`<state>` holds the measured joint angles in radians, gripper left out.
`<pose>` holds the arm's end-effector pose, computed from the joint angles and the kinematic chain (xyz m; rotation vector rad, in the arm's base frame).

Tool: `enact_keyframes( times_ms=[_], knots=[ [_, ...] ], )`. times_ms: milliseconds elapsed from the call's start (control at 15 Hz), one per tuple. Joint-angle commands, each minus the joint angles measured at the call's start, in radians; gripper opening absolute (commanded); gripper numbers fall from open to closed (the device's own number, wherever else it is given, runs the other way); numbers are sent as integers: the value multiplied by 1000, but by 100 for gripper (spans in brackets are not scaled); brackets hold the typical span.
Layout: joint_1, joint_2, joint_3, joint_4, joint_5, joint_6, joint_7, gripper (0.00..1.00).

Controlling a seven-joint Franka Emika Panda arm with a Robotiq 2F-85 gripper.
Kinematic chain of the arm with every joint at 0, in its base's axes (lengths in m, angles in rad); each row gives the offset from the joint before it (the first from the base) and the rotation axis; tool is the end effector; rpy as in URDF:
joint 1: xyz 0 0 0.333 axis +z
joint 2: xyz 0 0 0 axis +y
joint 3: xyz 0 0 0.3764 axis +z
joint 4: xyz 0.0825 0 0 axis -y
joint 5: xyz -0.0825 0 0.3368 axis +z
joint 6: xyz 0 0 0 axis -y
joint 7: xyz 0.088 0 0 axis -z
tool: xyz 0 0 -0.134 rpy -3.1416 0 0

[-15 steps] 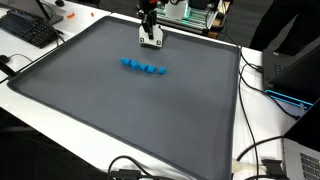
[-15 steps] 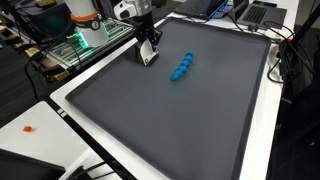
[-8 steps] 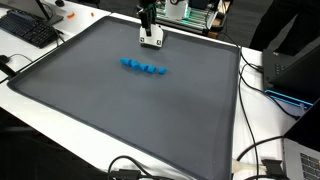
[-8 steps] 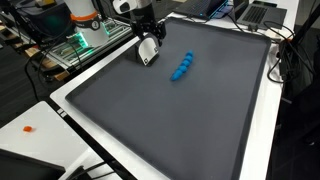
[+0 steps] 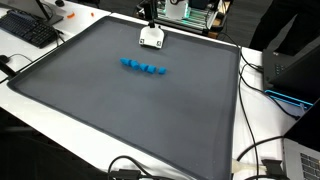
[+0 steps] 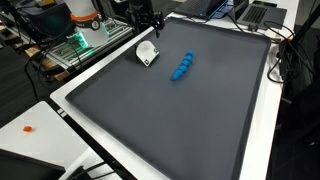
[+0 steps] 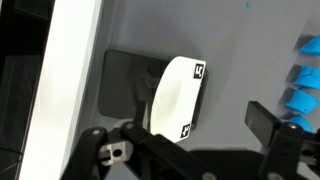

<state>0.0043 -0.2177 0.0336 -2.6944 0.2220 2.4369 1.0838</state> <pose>0.3545 0.0178 0.3670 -2.4972 1.7436 0.1583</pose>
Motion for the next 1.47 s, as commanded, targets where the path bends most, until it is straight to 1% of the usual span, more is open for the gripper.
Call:
enact_keyframes(
  times_ms=[0, 67, 333, 667, 1000, 1267, 1400],
  knots=[
    [-9, -65, 2, 39, -56, -145, -102, 100],
    [-9, -70, 6, 58, -83, -171, -142, 100],
    [0, -71, 16, 143, -124, -255, -313, 100],
    [15, -43, 36, 232, -133, -328, -541, 100],
    [35, -6, 55, 288, -143, -345, -769, 100],
    [52, 11, 57, 312, -184, -347, -943, 100],
    [58, 14, 55, 317, -196, -341, -1009, 100]
  ],
)
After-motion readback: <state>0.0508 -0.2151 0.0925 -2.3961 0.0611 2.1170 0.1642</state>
